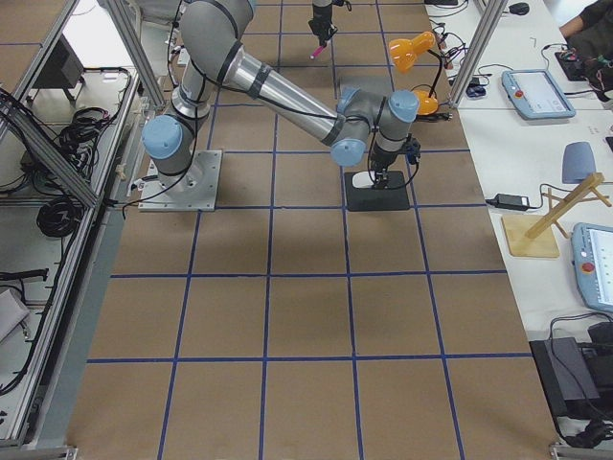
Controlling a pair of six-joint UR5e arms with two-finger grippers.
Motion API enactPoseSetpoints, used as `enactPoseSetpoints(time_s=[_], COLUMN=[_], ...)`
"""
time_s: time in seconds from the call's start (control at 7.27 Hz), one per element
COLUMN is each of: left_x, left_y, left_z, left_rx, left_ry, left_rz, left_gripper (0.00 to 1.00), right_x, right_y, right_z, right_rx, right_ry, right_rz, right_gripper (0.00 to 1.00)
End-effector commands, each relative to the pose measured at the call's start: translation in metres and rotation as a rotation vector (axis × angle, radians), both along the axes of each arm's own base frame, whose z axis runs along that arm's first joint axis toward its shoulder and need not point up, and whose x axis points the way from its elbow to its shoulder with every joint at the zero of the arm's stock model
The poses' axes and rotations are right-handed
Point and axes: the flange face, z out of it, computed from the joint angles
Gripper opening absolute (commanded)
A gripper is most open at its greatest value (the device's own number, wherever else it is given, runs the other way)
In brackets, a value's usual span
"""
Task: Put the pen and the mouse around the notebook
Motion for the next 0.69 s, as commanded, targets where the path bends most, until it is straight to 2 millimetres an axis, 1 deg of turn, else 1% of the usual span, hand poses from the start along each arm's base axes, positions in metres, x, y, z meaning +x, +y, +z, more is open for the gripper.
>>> enactPoseSetpoints(time_s=[0.0, 0.14, 0.28, 0.41, 0.55], left_x=[-0.067, -0.081, -0.102, -0.118, -0.125], left_y=[0.029, 0.034, 0.042, 0.048, 0.053], left_z=[-0.012, -0.022, -0.028, -0.031, -0.041], left_rx=[0.024, 0.027, 0.028, 0.031, 0.065], left_ry=[-0.041, -0.046, -0.043, -0.044, -0.035], left_rz=[0.102, 0.125, 0.14, 0.114, 0.112], left_gripper=[0.0, 0.0, 0.0, 0.0, 0.0], right_x=[0.001, 0.002, 0.002, 0.002, 0.001], right_y=[-0.008, -0.005, -0.007, -0.008, -0.005], right_z=[-0.004, -0.013, -0.023, -0.022, -0.028], right_rx=[-0.006, 0.011, 0.027, 0.023, 0.033], right_ry=[-0.005, -0.01, -0.016, -0.015, -0.018], right_rz=[0.0, 0.003, 0.0, 0.001, 0.002], right_gripper=[0.37, 0.37, 0.37, 0.4, 0.55])
